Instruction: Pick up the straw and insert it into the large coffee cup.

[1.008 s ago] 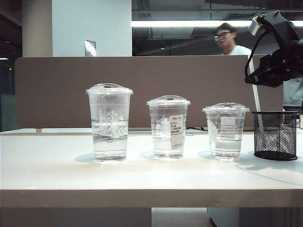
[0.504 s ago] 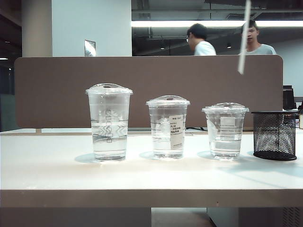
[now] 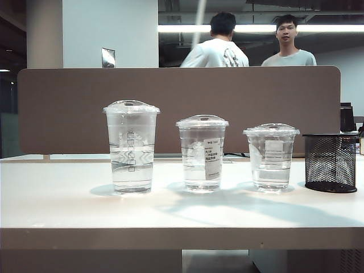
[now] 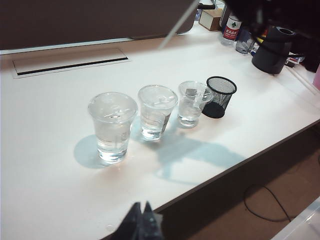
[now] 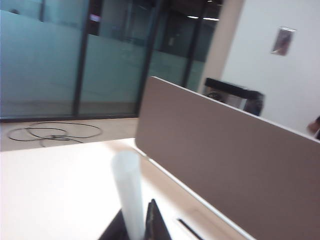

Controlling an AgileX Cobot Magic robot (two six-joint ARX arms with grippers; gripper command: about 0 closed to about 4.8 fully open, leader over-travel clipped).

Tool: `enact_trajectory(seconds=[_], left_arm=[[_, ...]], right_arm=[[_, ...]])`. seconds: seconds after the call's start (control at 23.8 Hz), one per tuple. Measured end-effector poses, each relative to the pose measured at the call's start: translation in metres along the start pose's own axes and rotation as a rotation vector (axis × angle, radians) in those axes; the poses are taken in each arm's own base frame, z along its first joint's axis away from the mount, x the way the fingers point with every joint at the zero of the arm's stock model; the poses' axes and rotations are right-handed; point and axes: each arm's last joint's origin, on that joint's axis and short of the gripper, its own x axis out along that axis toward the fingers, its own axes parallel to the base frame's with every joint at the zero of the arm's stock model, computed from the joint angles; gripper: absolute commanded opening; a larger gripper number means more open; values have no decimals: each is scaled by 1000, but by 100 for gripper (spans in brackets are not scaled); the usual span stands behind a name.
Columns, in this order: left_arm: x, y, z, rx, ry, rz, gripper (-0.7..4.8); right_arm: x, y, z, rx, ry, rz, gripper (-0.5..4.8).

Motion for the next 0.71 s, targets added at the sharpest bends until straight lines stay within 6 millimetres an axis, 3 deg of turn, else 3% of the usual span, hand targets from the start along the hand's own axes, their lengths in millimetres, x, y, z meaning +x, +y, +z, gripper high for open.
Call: enact_trajectory(seconds=[0.25, 0.59, 0.71], left_arm=[[0, 0, 0, 3, 0, 0, -4], [0, 0, 0, 3, 0, 0, -4], [0, 0, 0, 3, 0, 0, -4]], right_arm=[[35, 22, -5, 70, 10, 88, 49], [56, 73, -18, 139, 49, 239, 49], [58, 81, -19, 145, 60, 253, 49]])
